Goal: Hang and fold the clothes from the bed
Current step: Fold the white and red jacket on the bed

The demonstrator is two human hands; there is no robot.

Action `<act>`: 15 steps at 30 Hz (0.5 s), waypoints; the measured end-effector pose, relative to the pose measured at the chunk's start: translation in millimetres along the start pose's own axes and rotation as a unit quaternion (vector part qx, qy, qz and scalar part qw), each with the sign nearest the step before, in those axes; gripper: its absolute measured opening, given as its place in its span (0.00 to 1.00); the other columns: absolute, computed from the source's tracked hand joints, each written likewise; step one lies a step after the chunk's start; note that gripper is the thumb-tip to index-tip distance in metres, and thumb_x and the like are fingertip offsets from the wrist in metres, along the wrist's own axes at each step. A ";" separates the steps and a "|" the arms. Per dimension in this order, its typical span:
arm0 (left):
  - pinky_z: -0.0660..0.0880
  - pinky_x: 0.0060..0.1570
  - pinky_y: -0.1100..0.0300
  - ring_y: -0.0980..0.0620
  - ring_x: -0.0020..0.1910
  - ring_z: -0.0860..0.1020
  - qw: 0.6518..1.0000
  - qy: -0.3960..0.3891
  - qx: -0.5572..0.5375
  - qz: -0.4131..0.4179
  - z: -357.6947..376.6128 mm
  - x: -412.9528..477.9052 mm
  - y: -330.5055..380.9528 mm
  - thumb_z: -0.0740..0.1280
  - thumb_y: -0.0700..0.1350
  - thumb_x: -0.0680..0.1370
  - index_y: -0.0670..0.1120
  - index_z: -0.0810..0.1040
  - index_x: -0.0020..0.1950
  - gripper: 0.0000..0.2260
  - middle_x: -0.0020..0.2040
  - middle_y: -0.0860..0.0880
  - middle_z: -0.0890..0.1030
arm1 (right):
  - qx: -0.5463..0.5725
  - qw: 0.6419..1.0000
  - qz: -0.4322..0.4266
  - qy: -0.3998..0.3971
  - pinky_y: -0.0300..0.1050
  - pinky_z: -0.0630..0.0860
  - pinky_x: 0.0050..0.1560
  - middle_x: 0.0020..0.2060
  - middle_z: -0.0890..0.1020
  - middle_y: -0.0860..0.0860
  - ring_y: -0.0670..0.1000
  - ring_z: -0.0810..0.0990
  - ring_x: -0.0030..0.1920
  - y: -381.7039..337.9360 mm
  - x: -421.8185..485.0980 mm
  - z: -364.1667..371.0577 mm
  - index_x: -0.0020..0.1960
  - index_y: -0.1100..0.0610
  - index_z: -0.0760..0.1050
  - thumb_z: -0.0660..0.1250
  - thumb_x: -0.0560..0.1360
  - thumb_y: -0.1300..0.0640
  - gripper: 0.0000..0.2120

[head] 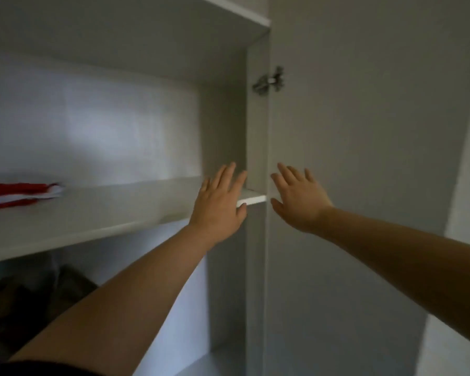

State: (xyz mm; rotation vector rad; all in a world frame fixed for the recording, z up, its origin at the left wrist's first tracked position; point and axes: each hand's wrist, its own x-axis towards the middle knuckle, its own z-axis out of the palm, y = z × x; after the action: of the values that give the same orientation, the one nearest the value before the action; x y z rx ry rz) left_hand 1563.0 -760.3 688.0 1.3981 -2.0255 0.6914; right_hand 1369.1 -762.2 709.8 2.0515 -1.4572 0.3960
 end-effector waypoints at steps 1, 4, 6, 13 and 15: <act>0.50 0.74 0.48 0.47 0.77 0.48 1.000 -0.002 -0.021 0.014 2.6 -0.9 37.7 0.59 0.53 0.79 0.48 0.51 0.78 0.30 0.79 0.46 0.49 | -0.009 1.000 0.022 -0.006 0.57 0.48 0.74 0.77 0.50 0.56 0.55 0.50 0.76 27.9 -32.9 -4.9 0.76 0.57 0.52 0.51 0.80 0.44 0.29; 0.48 0.74 0.48 0.48 0.77 0.47 0.995 -0.012 -0.076 0.062 11.7 -10.6 151.7 0.59 0.52 0.78 0.48 0.51 0.78 0.32 0.79 0.46 0.48 | -0.041 0.995 0.092 -0.027 0.56 0.47 0.75 0.77 0.50 0.55 0.55 0.50 0.77 103.8 -139.5 -17.5 0.76 0.56 0.52 0.50 0.80 0.44 0.29; 0.49 0.74 0.47 0.47 0.77 0.48 0.988 -0.013 -0.116 0.100 15.8 -22.9 226.6 0.60 0.52 0.78 0.47 0.51 0.78 0.32 0.79 0.45 0.50 | -0.064 0.987 0.137 -0.055 0.56 0.47 0.75 0.77 0.51 0.55 0.55 0.50 0.77 145.7 -210.9 -26.2 0.76 0.56 0.52 0.51 0.80 0.44 0.29; 0.47 0.74 0.47 0.46 0.77 0.46 0.954 -0.047 -0.207 0.211 29.5 -60.0 458.9 0.56 0.54 0.80 0.49 0.47 0.78 0.30 0.79 0.46 0.47 | -0.098 0.956 0.262 -0.090 0.57 0.46 0.75 0.77 0.52 0.56 0.56 0.51 0.77 268.3 -403.0 -53.8 0.76 0.57 0.53 0.51 0.80 0.43 0.29; 0.49 0.74 0.47 0.46 0.77 0.46 0.943 -0.053 -0.228 0.236 34.1 -62.0 517.1 0.56 0.54 0.80 0.48 0.48 0.78 0.30 0.79 0.46 0.47 | -0.102 0.946 0.292 -0.097 0.57 0.46 0.75 0.77 0.53 0.56 0.56 0.51 0.77 301.0 -447.1 -55.0 0.76 0.57 0.53 0.52 0.80 0.44 0.29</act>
State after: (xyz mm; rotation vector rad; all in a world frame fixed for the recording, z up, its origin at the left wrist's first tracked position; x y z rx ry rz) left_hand 1086.9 -579.8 573.2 0.7017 -2.4366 0.2990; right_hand 934.5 -460.0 594.1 1.4982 -2.1295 0.2597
